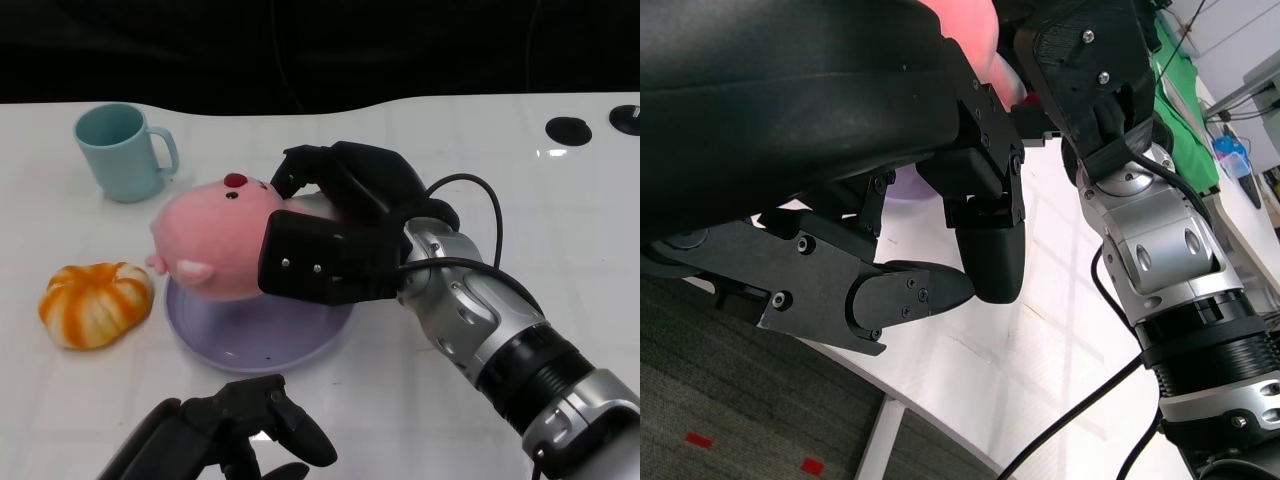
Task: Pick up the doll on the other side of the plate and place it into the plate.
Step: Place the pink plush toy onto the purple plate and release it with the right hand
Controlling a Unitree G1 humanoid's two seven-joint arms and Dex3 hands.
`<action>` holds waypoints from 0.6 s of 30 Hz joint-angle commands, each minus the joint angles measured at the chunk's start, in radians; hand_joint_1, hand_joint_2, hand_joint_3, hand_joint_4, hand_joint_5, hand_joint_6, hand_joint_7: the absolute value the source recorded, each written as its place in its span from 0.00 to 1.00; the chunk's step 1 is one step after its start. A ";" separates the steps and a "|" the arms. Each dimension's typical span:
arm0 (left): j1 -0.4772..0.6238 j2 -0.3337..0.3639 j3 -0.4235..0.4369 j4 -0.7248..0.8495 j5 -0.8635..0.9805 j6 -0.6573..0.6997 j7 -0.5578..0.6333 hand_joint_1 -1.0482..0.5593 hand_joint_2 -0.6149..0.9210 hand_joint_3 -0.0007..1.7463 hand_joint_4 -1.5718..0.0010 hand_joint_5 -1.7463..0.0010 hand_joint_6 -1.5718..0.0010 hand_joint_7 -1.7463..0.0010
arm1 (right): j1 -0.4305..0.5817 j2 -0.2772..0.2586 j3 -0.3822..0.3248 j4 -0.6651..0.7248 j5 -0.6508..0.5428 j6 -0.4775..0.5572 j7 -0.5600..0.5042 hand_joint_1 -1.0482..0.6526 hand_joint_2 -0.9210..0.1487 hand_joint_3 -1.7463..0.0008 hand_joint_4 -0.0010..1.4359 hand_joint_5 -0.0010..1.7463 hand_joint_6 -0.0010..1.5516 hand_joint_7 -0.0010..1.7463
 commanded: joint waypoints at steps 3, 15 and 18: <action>0.004 0.004 0.001 -0.015 0.008 0.008 0.011 0.52 0.97 0.30 0.58 0.04 0.60 0.38 | 0.000 -0.033 0.031 -0.049 -0.015 0.024 0.095 0.26 0.00 0.90 0.10 0.32 0.23 0.00; 0.000 0.004 0.000 -0.008 0.009 0.002 0.013 0.53 0.96 0.31 0.57 0.04 0.60 0.39 | 0.075 -0.117 0.062 -0.326 -0.017 0.162 0.369 0.18 0.00 0.86 0.00 0.23 0.13 0.00; -0.003 0.005 0.001 -0.007 0.009 0.004 0.012 0.52 0.95 0.32 0.58 0.04 0.60 0.39 | 0.094 -0.137 0.053 -0.391 -0.007 0.173 0.405 0.17 0.00 0.86 0.00 0.23 0.13 0.00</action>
